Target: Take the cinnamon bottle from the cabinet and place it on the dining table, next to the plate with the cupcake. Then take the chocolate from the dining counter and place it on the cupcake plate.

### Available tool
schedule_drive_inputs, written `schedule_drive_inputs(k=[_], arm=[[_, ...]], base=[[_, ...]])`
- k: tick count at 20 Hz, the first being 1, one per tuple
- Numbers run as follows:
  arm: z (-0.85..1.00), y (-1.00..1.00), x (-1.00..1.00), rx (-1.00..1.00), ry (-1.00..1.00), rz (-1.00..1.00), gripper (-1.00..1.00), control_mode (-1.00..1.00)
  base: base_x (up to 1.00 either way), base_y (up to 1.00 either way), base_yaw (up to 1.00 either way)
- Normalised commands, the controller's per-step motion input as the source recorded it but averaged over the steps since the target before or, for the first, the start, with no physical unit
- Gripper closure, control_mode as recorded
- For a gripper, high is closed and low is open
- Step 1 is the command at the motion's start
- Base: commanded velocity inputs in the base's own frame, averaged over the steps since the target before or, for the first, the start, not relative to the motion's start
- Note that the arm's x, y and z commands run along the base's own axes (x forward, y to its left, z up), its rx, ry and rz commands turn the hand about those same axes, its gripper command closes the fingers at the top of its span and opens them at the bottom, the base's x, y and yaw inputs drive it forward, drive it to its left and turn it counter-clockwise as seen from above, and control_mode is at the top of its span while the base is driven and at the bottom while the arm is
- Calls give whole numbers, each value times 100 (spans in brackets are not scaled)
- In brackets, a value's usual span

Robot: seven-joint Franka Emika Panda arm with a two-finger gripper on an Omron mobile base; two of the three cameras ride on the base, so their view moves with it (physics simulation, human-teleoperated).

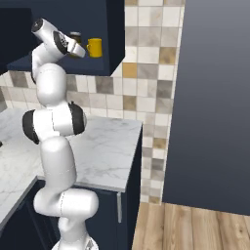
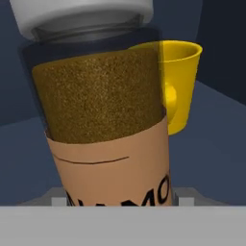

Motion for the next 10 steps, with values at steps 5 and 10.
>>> schedule_drive_inputs(k=[5, 10], arm=[[-5, 0, -78, 9, -1, 6, 100, -100], [0, 0, -88, 15, 0, 18, 100, -100]], base=[[0, 0, 0], [0, 0, 0]])
